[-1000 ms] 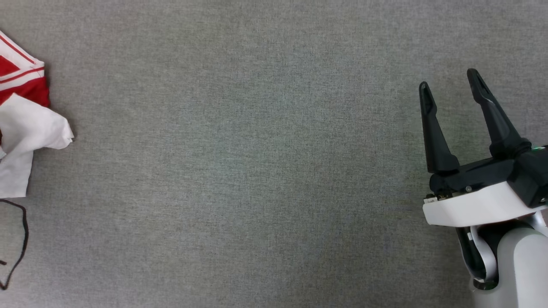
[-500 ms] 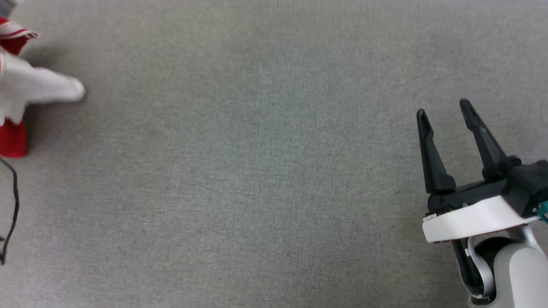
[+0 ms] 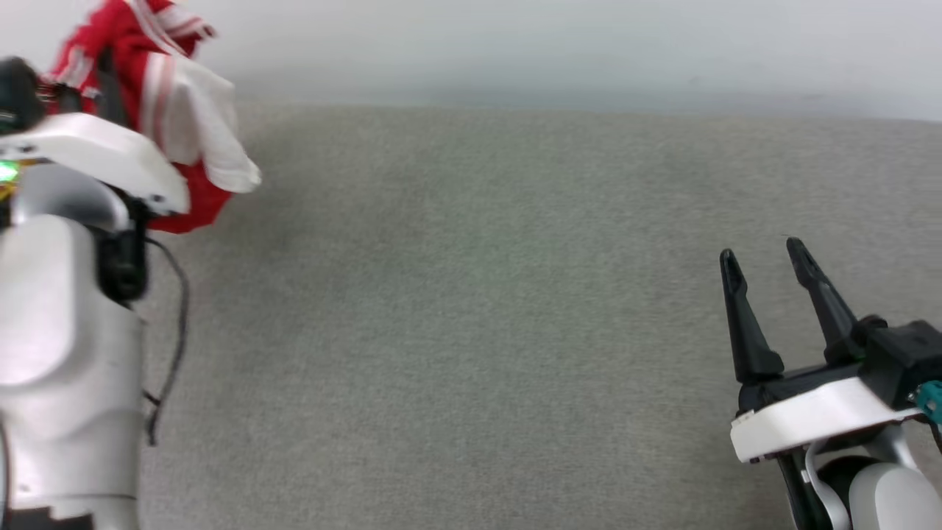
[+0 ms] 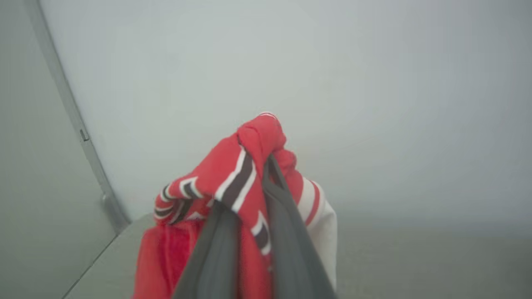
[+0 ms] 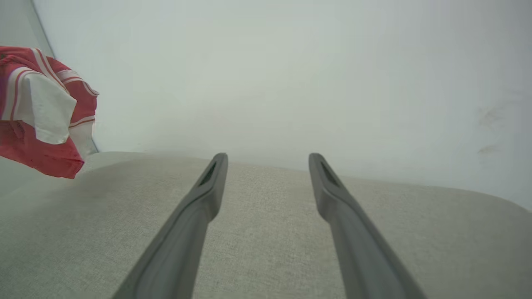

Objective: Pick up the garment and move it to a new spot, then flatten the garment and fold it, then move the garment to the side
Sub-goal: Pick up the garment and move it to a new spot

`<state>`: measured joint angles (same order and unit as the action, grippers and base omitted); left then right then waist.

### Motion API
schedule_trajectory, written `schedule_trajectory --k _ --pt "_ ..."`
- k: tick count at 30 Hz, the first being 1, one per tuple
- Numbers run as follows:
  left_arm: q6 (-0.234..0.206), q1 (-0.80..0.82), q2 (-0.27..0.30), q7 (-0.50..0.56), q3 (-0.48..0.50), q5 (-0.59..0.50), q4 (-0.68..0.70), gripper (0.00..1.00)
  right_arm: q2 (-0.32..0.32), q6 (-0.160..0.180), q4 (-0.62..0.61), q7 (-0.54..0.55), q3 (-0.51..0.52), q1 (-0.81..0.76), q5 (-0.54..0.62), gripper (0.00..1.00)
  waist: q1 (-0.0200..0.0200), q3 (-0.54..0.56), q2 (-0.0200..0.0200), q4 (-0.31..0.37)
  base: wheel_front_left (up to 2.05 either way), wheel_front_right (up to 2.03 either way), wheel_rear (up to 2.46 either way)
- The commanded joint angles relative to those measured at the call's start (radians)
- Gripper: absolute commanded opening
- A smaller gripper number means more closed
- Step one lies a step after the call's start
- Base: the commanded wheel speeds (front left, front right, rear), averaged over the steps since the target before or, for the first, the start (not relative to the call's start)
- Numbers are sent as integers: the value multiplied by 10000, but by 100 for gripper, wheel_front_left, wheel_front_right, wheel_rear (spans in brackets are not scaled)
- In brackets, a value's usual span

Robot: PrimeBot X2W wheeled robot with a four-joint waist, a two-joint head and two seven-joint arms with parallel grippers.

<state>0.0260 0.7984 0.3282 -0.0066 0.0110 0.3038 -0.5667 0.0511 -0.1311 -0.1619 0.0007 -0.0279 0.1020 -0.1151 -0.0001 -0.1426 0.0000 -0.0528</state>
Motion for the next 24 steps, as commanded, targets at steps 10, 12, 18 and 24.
schedule_trajectory --k 10,12,18,24 --pt "248 -1953 -1993 428 -1513 220 2142 0 -16 5 -94 245 135 -672 -204 100 1 1000 0 1594 0 0 0" --pt "312 -2352 -2258 421 -1813 327 2495 0 -15 5 -148 287 165 -739 -207 100 1 1001 0 1784 0 0 0" --pt "181 -3912 -2671 65 -3239 310 3194 0 -18 5 -281 374 298 -914 -271 100 1 818 0 2035 0 0 0" --pt "-139 -5561 -2768 -191 -4605 302 2819 0 -15 5 -288 353 294 -911 -411 100 1 578 0 1990 0 0 0"
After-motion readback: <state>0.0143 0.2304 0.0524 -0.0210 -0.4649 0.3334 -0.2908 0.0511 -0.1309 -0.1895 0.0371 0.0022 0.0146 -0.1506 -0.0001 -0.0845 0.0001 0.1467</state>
